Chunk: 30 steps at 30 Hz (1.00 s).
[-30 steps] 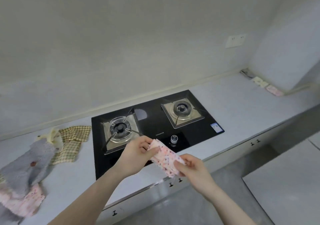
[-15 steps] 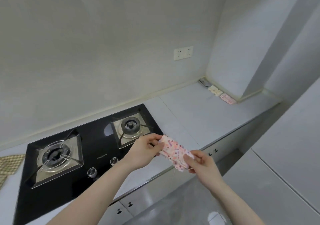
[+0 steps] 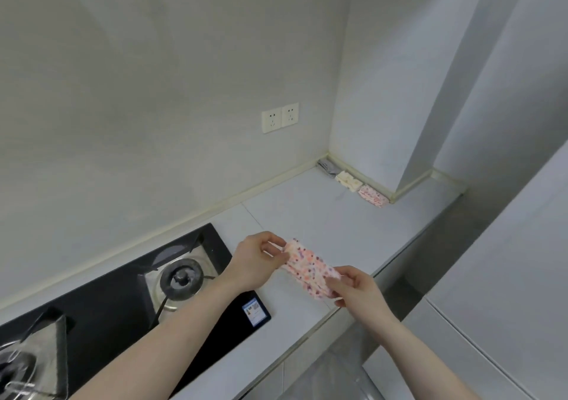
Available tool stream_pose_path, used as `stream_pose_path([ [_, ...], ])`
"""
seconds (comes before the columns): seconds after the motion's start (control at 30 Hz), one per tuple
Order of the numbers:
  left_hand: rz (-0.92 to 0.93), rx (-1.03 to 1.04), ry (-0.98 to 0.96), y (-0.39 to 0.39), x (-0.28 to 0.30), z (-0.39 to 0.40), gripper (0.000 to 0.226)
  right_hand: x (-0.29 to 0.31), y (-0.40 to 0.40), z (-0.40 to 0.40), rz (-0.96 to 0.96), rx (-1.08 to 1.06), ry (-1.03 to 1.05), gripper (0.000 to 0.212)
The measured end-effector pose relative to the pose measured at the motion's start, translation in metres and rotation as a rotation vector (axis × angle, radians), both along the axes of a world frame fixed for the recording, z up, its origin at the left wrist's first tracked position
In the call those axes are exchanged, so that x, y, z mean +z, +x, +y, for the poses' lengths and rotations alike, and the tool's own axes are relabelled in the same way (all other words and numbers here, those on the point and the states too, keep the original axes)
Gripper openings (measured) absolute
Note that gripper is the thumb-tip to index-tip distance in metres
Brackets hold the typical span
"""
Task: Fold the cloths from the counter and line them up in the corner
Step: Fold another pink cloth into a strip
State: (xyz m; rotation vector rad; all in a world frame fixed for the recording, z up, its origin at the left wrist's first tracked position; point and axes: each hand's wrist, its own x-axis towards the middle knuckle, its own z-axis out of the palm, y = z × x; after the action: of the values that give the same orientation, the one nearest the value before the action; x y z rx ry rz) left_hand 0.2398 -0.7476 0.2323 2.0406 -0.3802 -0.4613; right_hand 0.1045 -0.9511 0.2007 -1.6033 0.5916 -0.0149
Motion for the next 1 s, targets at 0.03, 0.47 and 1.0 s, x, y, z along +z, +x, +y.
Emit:
stream_pose_path([
  [0.03, 0.007, -0.01, -0.001, 0.013, -0.004, -0.014, 0.015, -0.002, 0.01, -0.012, 0.004, -0.023, -0.012, 0.012],
  [0.47, 0.101, -0.079, 0.075, 0.11, -0.035, -0.132, 0.029, -0.044, 0.137, -0.163, 0.144, -0.326, 0.181, 0.01],
  [1.0, 0.059, -0.063, 0.292, 0.19, -0.069, -0.217, 0.021, -0.15, 0.245, -0.396, 0.522, -0.665, 0.161, 0.038],
])
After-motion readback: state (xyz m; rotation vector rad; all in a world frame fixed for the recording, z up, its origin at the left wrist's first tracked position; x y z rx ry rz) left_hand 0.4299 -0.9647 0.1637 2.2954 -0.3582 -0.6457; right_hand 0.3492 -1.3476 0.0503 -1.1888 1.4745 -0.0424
